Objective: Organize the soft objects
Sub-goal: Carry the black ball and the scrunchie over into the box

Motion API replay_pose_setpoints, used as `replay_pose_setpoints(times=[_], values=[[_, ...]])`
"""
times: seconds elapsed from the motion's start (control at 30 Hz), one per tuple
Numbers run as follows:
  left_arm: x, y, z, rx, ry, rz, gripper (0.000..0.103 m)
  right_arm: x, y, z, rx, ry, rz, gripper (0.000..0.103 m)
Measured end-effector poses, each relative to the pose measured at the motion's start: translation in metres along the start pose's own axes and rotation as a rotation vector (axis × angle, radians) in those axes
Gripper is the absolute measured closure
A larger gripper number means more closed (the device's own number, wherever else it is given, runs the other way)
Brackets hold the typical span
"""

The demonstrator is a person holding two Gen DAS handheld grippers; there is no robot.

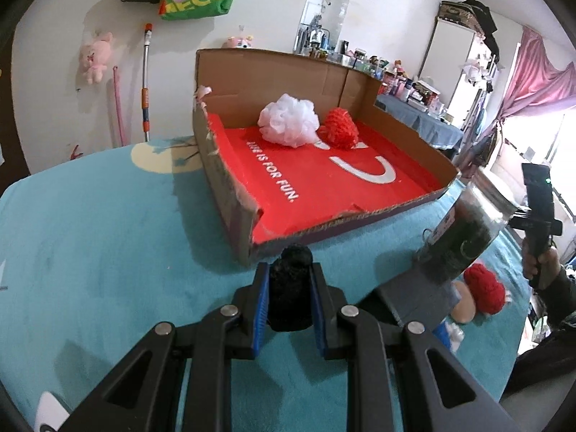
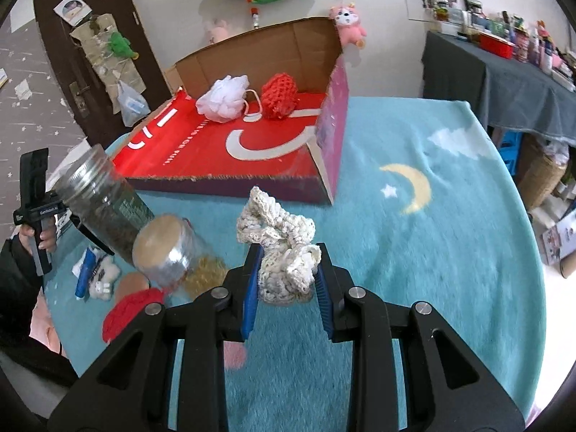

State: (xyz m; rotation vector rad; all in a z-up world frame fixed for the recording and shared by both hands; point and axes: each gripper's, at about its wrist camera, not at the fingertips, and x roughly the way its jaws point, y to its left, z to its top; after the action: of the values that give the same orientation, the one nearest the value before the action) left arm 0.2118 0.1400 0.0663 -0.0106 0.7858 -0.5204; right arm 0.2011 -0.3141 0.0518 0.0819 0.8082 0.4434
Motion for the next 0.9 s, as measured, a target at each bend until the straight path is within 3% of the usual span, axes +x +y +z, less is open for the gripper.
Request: replay_pose_setpoints(times=[0.23, 0.37, 0.5, 0.63, 0.9], values=[[-0.005, -0.016, 0.025, 0.035, -0.024, -0.046, 0.081, 0.001, 0.010, 0.031, -0.025, -0.026, 0.061, 0.077], [0.007, -0.025, 0.051, 0.025, -0.017, -0.056, 0.081, 0.010, 0.027, 0.060, -0.072, -0.036, 0.050, 0.077], [0.033, -0.031, 0.082, -0.010, 0.037, 0.008, 0.081, 0.036, 0.045, 0.095, -0.099, 0.012, -0.023, 0.076], [0.065, -0.032, 0.107, -0.036, 0.107, 0.082, 0.081, 0.080, 0.053, 0.130, -0.126, 0.115, -0.136, 0.076], [0.126, -0.013, 0.138, -0.112, 0.232, 0.251, 0.080, 0.157, 0.042, 0.164, -0.123, 0.316, -0.314, 0.076]])
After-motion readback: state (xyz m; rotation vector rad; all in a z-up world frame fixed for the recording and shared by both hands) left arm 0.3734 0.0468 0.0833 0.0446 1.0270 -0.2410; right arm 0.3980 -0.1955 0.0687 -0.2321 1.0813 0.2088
